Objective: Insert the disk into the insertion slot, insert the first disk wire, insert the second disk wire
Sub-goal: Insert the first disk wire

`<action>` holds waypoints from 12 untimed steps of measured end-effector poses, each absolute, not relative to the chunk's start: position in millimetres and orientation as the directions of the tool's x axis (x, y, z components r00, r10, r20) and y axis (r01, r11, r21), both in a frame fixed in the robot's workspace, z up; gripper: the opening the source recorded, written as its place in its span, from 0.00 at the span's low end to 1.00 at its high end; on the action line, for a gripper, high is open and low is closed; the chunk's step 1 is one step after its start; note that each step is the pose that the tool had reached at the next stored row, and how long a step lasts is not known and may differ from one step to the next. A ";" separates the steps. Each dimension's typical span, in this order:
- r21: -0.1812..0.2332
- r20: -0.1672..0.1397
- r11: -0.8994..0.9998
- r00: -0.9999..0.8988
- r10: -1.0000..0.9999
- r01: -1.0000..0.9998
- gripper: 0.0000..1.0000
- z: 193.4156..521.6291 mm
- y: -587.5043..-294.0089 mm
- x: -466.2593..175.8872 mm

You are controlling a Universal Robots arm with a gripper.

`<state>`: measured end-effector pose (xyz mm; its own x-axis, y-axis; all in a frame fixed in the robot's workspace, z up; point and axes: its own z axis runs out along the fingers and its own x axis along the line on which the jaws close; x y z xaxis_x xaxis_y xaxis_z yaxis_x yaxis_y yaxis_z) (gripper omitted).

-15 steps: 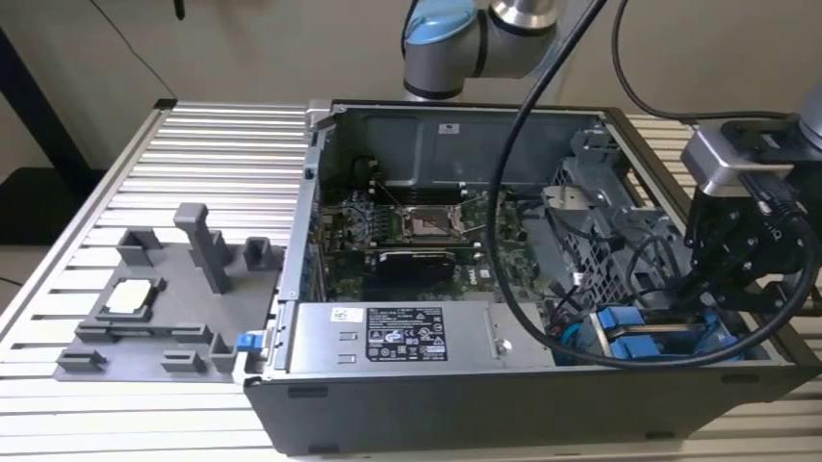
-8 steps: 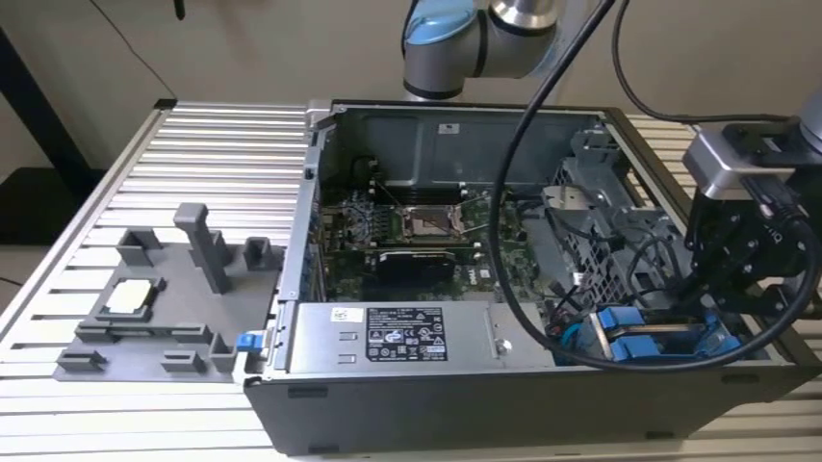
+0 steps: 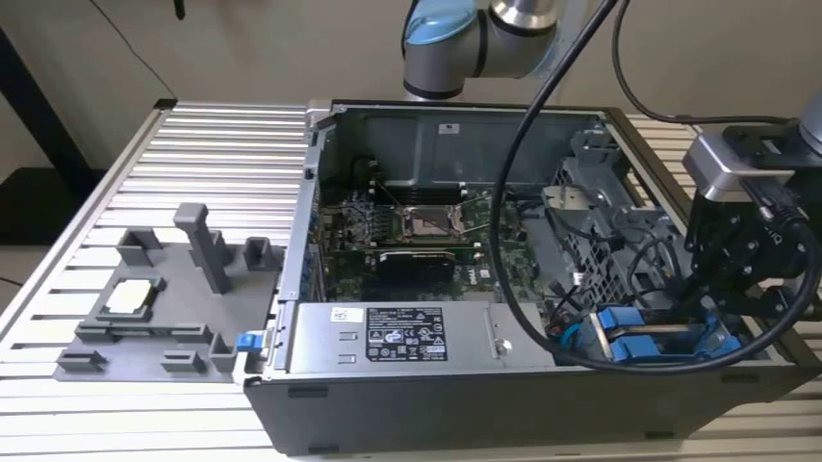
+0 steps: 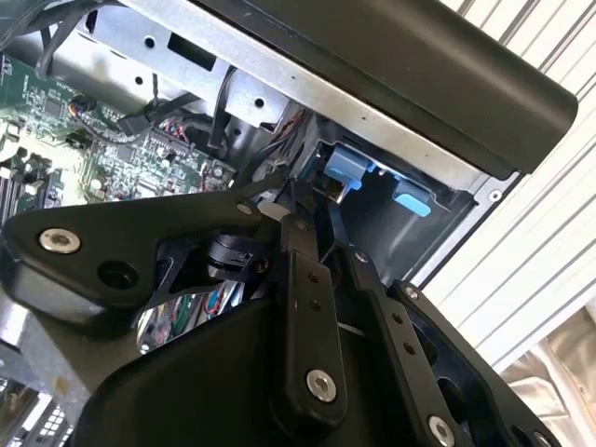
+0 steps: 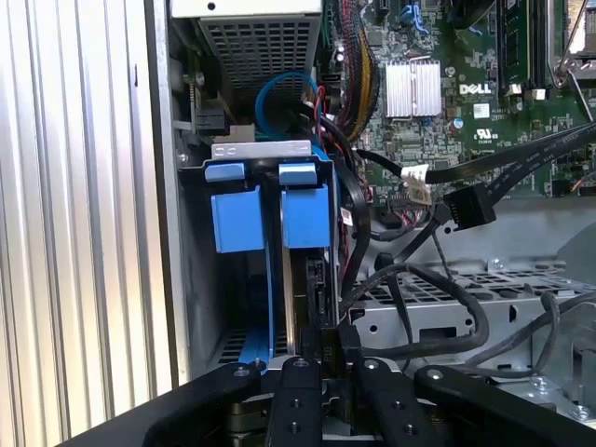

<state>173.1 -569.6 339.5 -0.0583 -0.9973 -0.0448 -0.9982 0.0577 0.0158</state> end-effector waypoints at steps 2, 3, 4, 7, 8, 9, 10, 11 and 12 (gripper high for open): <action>0.016 -0.045 0.058 -0.058 -0.997 -0.998 0.19 338.3 -569.9 173.0; 0.016 -0.045 0.058 -0.058 -0.997 -0.998 0.19 337.6 -569.9 173.0; 0.016 -0.044 0.058 -0.058 -0.997 -0.998 0.19 336.5 -569.9 173.0; 0.016 -0.043 0.058 -0.059 -0.997 -0.998 0.19 332.1 -569.9 173.0; 0.016 -0.043 0.058 -0.059 -0.997 -0.998 0.19 330.5 -569.9 172.9; 0.016 -0.044 0.058 -0.059 -0.997 -0.998 0.19 329.8 -569.9 172.9; 0.016 -0.045 0.058 -0.059 -0.997 -0.998 0.19 329.3 -569.9 172.9; 0.016 -0.045 0.058 -0.059 -0.997 -0.998 0.19 329.2 -569.9 172.9; 0.016 -0.044 0.058 -0.059 -0.997 -0.998 0.19 329.3 -569.9 173.0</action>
